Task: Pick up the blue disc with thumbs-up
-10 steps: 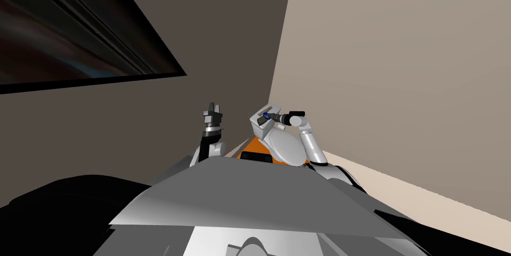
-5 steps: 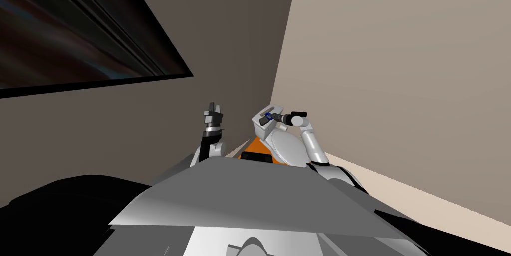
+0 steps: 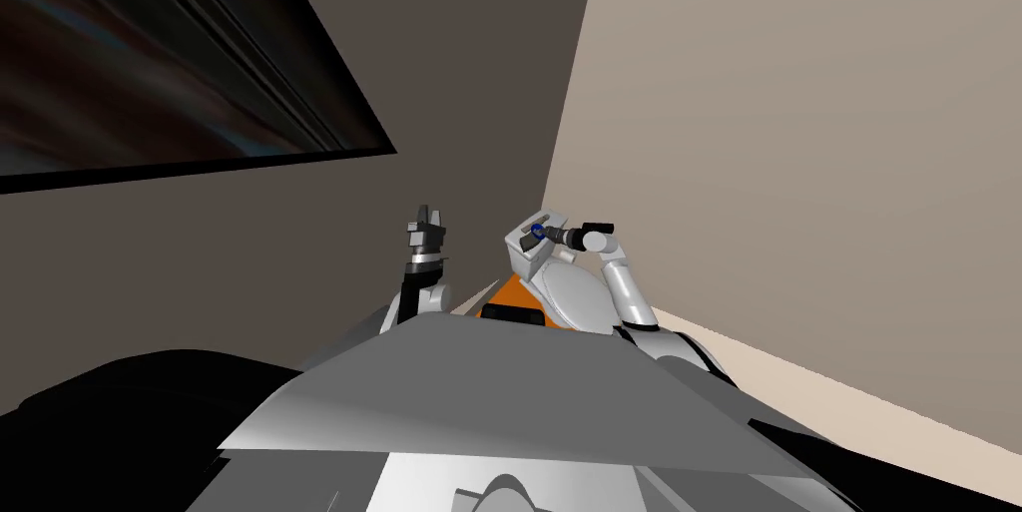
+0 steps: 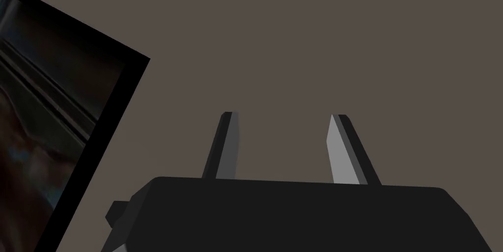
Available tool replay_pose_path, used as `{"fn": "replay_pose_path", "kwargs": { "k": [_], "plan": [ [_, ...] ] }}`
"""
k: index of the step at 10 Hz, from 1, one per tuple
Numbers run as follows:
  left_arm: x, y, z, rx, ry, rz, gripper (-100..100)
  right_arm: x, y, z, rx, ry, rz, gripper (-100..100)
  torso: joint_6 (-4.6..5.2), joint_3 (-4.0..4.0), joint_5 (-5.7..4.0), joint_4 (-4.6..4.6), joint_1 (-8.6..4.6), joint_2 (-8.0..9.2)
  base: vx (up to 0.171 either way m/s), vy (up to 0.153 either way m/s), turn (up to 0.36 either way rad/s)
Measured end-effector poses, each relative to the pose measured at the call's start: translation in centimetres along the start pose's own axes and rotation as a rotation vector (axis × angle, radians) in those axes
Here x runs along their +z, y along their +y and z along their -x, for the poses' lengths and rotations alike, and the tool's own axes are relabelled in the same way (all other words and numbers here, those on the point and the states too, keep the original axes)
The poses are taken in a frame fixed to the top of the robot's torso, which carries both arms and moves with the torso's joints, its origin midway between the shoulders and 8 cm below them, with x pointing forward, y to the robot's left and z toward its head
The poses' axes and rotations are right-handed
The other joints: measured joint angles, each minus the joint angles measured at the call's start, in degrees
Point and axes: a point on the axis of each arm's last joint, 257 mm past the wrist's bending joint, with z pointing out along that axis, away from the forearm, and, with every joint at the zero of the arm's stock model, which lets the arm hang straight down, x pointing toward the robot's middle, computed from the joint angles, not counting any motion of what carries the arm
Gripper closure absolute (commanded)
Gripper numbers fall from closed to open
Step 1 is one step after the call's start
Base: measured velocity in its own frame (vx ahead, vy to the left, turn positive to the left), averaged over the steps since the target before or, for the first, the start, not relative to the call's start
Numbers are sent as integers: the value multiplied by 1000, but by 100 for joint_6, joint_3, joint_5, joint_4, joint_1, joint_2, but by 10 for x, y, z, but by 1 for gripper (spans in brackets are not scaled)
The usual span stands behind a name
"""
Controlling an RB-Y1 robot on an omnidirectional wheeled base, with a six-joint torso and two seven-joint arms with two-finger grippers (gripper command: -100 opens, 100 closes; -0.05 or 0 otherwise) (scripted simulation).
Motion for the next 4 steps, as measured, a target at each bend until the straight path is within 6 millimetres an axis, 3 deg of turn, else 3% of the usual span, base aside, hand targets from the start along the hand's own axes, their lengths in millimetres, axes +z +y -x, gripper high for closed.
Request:
{"fn": "replay_pose_path", "kwargs": {
  "k": [3, 4],
  "plan": [
    [0, 0, 0, 0, 0, 0, 0, 1, -13, 10, 1, -17, -8, 100, 6, 1, -5, -1, -26, 3, -3, -47, -68],
    [0, 0, 0, 0, 0, 0, 0, 1, -14, 11, 2, -19, -8, 0, 5, -1, -5, -2, -16, 0, -1, -5, 2]
  ]
}}
